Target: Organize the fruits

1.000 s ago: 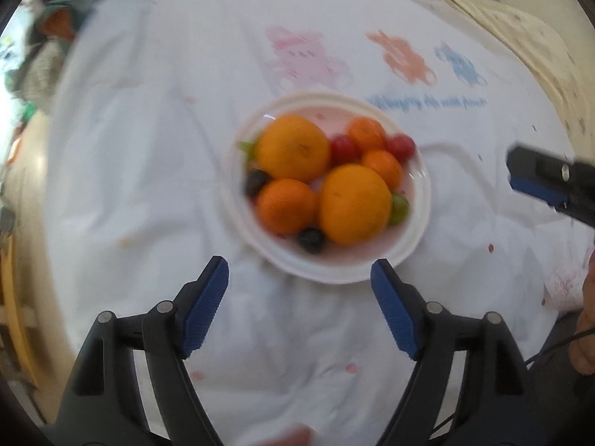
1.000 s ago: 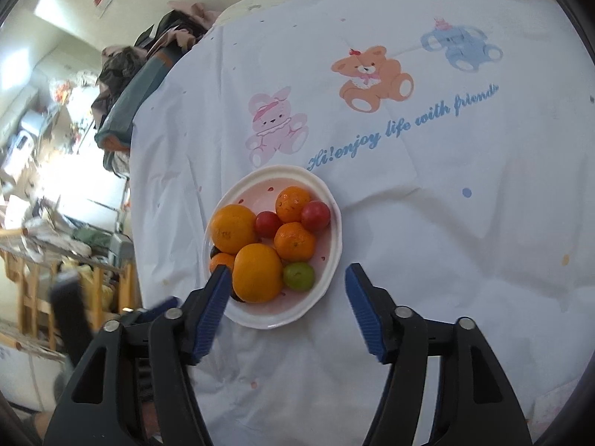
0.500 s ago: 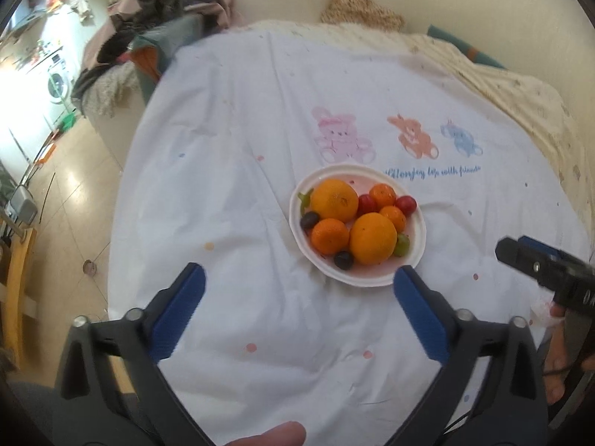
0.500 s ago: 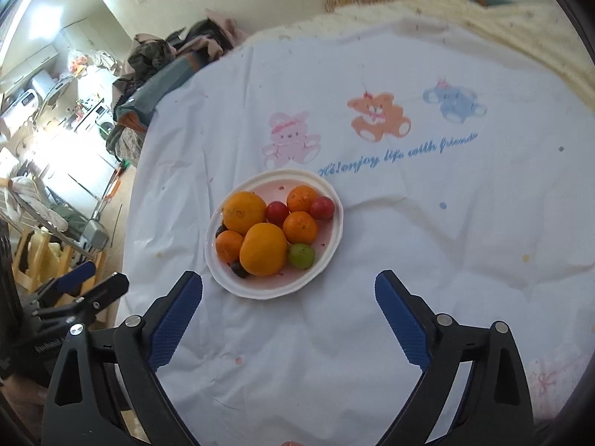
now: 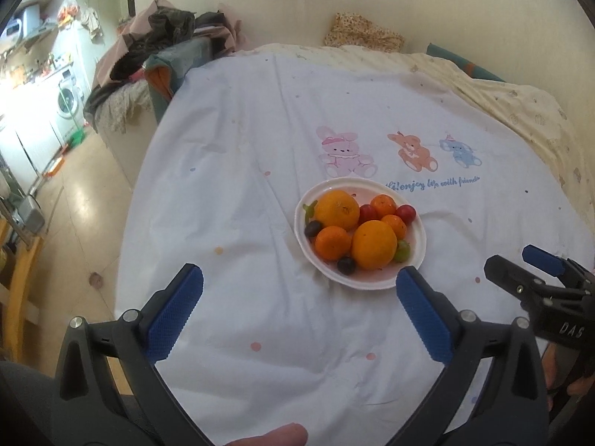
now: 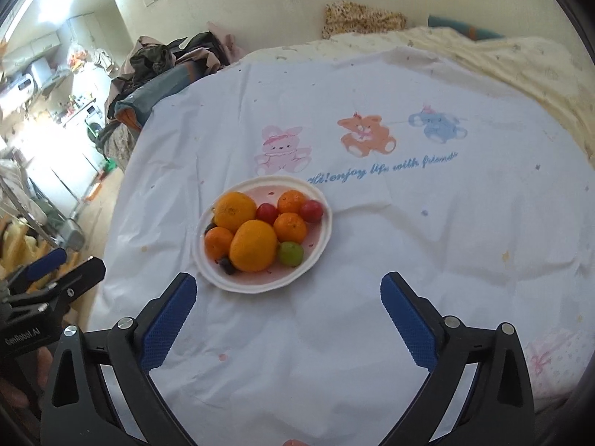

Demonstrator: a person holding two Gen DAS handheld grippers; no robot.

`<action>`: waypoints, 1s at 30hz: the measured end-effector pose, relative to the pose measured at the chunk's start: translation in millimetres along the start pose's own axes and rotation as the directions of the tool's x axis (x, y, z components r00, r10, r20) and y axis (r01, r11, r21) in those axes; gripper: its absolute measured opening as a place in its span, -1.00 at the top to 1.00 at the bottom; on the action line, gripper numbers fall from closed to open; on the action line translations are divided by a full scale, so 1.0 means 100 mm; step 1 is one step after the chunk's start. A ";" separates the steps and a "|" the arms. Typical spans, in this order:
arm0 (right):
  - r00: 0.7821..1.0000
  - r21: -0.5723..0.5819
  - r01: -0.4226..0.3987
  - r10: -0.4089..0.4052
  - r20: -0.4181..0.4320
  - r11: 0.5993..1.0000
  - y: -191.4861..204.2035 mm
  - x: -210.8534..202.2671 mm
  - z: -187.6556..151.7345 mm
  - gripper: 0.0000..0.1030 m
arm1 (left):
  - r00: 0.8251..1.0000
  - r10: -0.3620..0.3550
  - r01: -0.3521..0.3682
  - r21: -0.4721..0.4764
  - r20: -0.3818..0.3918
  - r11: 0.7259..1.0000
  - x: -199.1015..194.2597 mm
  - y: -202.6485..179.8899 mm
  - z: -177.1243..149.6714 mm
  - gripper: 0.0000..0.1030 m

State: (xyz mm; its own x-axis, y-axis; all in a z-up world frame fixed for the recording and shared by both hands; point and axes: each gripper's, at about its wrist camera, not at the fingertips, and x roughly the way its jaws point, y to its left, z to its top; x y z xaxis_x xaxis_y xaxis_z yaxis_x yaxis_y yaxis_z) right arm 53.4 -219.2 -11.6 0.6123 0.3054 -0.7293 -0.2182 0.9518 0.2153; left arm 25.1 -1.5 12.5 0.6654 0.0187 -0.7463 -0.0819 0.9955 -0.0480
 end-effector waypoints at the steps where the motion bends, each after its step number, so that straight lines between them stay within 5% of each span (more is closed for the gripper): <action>1: 1.000 -0.009 0.006 -0.006 0.010 1.000 0.02 -0.01 0.00 -0.97 | 1.000 -0.007 0.007 -0.008 -0.003 1.000 0.02 0.00 0.00 -0.99; 30: 0.999 -0.039 0.033 -0.031 0.043 0.999 0.09 -0.06 0.00 -0.97 | 1.000 -0.016 0.016 -0.018 0.003 1.000 0.01 -0.02 -0.04 -0.99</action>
State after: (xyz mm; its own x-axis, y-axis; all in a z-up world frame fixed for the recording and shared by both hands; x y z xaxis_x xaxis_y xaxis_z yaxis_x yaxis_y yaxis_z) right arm 47.6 -212.4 -5.2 0.6509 0.2764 -0.7071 -0.2274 0.9596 0.1658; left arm 23.4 -3.7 9.4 0.6686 0.0033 -0.7436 -0.0849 0.9938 -0.0719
